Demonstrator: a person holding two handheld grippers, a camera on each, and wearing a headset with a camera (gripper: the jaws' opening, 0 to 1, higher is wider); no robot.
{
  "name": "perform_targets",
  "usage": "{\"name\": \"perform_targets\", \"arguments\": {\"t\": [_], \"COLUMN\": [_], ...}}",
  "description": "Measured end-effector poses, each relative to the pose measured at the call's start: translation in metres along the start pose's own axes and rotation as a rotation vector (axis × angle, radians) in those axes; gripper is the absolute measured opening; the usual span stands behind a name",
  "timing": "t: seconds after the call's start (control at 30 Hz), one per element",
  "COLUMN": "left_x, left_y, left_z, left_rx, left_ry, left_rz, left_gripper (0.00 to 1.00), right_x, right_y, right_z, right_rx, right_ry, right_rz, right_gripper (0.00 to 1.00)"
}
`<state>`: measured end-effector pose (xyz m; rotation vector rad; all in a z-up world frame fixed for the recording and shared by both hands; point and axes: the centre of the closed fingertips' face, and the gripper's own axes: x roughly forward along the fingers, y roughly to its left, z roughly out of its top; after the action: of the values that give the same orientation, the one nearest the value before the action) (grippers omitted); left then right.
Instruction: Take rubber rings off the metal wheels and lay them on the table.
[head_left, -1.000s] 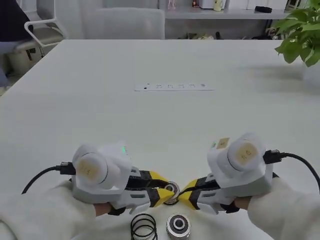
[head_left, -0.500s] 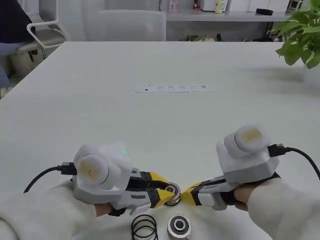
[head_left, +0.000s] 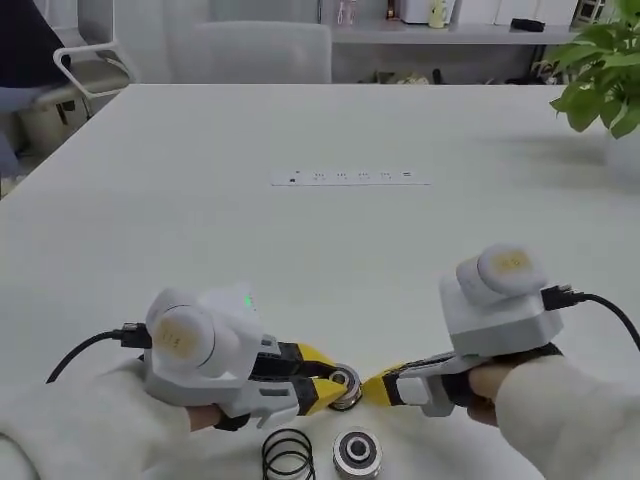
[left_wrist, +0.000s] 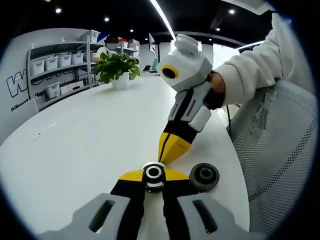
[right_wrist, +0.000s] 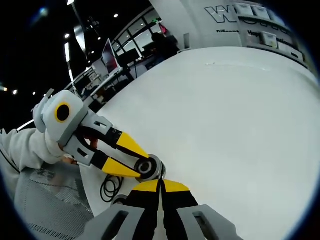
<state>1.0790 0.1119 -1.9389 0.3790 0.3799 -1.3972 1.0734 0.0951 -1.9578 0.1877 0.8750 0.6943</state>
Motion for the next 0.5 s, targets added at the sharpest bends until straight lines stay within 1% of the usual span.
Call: {"name": "perform_targets", "arguments": {"t": [0.27,0.3,0.37,0.4,0.43,0.5], "left_x": [0.000,0.000,0.000,0.000,0.000,0.000], "left_y": [0.000,0.000,0.000,0.000,0.000,0.000], "left_z": [0.000,0.000,0.000,0.000,0.000,0.000], "left_rx": [0.002,0.003,0.002,0.003,0.003,0.002], "left_ry": [0.000,0.000,-0.001,-0.001,-0.001,-0.002], "left_rz": [0.000,-0.001,-0.002,-0.002,-0.002,-0.003], "left_gripper": [0.07,0.07,0.07,0.07,0.07,0.07], "right_x": [-0.001,-0.002,-0.004,-0.004,-0.004,-0.003], "right_y": [0.001,0.000,0.003,0.003,0.002,0.003], "right_z": [0.001,0.005,0.011,0.010,0.008,0.007], "right_rx": [0.013,0.021,0.072,0.088,0.074,0.070], "right_ry": [-0.005,-0.029,-0.059,-0.052,-0.048,-0.044], "right_rz": [0.003,0.001,0.026,0.033,0.022,0.021], "right_gripper": [0.00,0.00,0.00,0.00,0.00,0.00]}}
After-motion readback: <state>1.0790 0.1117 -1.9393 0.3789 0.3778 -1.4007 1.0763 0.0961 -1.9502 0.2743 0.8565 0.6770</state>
